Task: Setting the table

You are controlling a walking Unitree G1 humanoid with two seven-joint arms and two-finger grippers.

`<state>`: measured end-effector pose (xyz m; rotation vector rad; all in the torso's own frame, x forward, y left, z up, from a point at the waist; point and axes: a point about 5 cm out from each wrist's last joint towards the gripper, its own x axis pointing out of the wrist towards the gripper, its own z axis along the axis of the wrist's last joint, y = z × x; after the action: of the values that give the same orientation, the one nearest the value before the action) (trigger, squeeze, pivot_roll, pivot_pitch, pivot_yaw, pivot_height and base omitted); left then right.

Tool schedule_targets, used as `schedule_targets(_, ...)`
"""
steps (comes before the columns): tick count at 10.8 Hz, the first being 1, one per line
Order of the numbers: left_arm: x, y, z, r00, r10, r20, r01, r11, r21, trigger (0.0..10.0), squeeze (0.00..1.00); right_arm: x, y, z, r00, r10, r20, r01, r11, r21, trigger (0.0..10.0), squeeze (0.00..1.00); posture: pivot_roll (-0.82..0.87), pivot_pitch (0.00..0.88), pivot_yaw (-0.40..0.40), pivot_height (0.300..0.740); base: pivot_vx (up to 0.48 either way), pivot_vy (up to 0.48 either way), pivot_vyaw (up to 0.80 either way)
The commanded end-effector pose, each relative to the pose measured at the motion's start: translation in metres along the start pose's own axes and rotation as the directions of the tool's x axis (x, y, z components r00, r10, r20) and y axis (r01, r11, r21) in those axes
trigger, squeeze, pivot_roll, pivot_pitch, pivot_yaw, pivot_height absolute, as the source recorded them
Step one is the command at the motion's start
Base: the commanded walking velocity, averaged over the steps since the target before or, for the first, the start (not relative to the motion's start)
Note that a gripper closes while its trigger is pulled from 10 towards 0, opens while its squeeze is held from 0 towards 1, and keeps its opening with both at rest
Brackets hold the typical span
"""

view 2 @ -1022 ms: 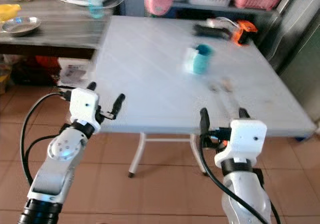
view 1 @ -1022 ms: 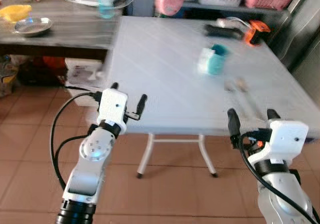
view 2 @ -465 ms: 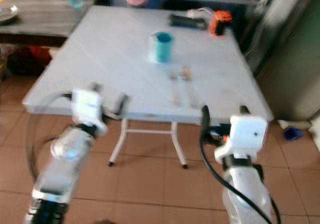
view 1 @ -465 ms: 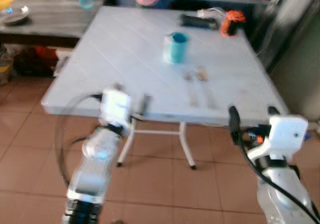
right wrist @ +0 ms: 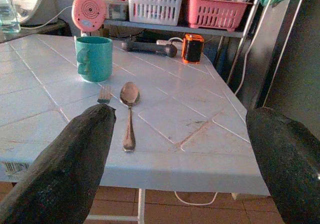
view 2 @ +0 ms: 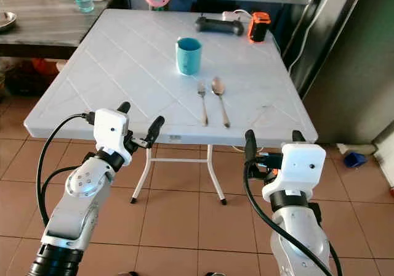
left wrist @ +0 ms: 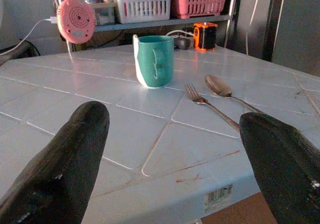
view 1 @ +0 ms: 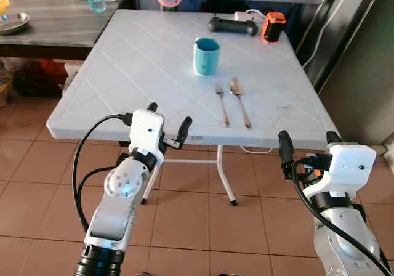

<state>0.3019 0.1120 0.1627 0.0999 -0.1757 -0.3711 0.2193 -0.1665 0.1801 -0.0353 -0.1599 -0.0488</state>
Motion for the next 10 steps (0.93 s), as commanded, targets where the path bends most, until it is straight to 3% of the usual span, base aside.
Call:
schedule_targets(1, 0.0, -0.0037, 0.0046, 1.0, -0.023, 0.021, 0.023, 1.0, -0.007, 10.0, 0.0, -0.0011, -0.0018, 0.001, 1.0, -0.003, 0.007, 0.003, 1.0, -0.009, 10.0, 0.0, 0.09, 0.138, -0.035, 0.74, 0.352, 0.0, 0.0)
schedule_targets(10, -0.0002, -0.0015, 0.0032, 1.0, -0.028, 0.011, 0.028, 1.0, 0.005, 10.0, 0.0, -0.003, 0.006, -0.0023, 0.999, 0.038, -0.004, -0.038, 0.999, -0.001, 10.0, 0.0, 0.1, 0.137, -0.039, 0.74, 0.357, 0.0, 0.0)
